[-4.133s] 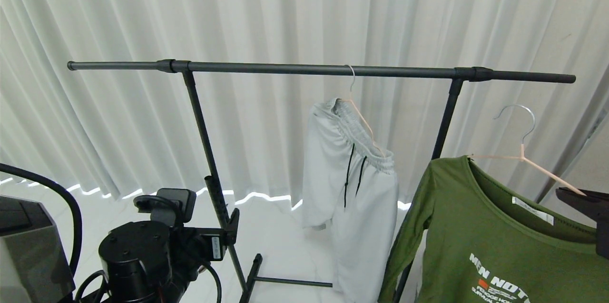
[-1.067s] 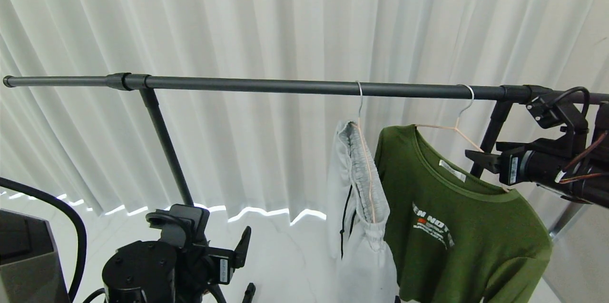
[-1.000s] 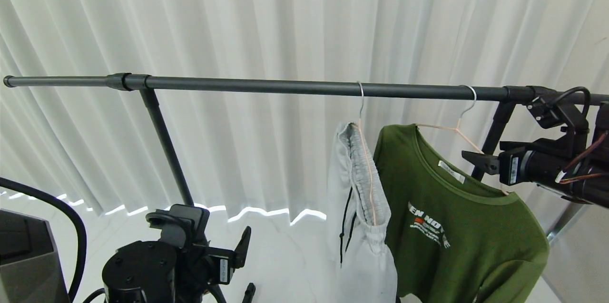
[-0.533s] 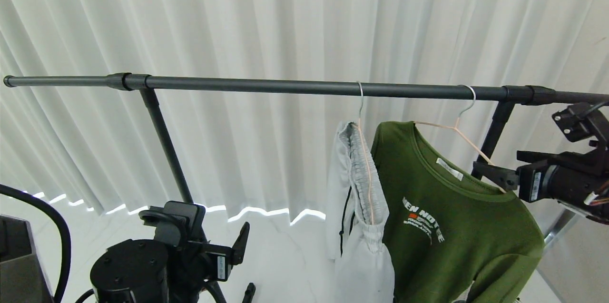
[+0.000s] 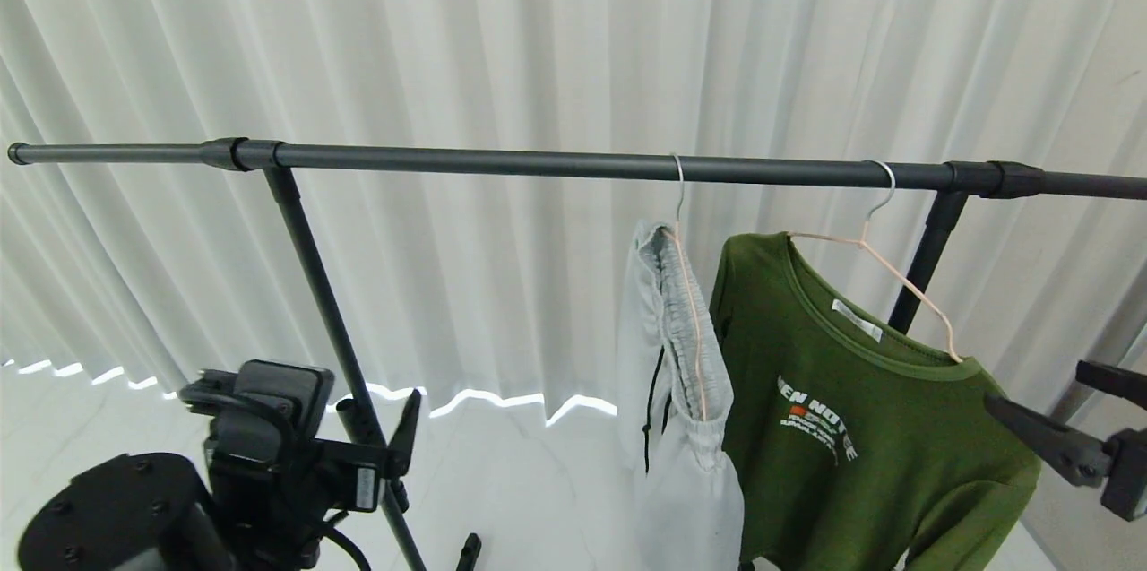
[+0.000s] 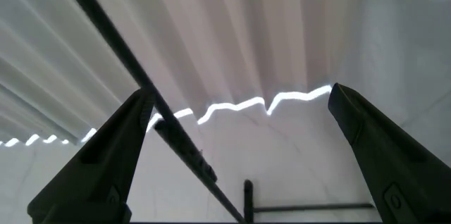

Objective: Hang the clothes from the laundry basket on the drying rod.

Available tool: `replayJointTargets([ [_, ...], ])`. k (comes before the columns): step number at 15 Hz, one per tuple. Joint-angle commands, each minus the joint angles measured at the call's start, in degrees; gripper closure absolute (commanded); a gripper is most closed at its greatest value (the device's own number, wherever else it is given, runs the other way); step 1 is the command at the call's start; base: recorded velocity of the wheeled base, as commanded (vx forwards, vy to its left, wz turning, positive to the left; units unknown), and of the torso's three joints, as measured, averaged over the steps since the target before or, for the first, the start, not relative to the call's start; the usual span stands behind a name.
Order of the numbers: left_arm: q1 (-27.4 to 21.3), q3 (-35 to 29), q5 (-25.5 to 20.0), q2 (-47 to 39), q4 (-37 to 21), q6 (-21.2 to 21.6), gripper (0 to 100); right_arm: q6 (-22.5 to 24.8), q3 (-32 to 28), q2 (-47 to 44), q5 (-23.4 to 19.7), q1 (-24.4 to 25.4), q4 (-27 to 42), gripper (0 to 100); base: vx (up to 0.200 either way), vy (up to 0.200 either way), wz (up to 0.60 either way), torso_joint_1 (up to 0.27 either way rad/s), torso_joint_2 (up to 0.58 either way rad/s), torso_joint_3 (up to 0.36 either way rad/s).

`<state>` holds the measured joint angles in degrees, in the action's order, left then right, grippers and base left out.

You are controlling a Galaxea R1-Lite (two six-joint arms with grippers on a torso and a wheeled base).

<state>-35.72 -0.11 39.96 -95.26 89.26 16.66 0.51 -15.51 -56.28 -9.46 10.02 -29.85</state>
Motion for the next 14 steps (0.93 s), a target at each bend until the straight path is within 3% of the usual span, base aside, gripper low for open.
replayJointTargets([
  [1,1.8,-0.1,6.4,8.2,-0.1,4.3,0,0.3,3.6,9.4,0.1,-0.3,4.8,0,0.0,0.0,0.0,0.0,0.0,0.0],
  [3,9.0,0.0,7.4,12.4,-1.4,7.2,0,0.3,4.1,14.2,0.1,-1.1,11.8,0,0.0,0.0,0.0,0.0,0.0,0.0],
  [5,19.7,-0.9,7.4,16.7,-6.6,7.5,0,0.3,3.6,20.1,1.5,-2.1,19.1,0,0.0,0.0,0.0,0.0,0.0,0.0],
  [7,24.6,-2.9,7.4,19.8,-9.7,7.4,0,0.3,3.6,24.6,5.1,-2.1,24.8,0,0.0,0.0,0.0,0.0,0.0,0.0],
  [12,21.3,-7.8,7.2,24.6,-13.8,5.9,0,-0.2,4.1,34.8,11.3,-3.2,37.0,0,0.0,0.0,0.0,0.0,0.0,0.0],
  [14,13.2,-9.2,7.1,24.4,-14.0,2.5,0,-0.1,4.8,41.3,10.2,-2.8,40.8,0,0.0,0.0,0.0,0.0,0.0,0.0],
])
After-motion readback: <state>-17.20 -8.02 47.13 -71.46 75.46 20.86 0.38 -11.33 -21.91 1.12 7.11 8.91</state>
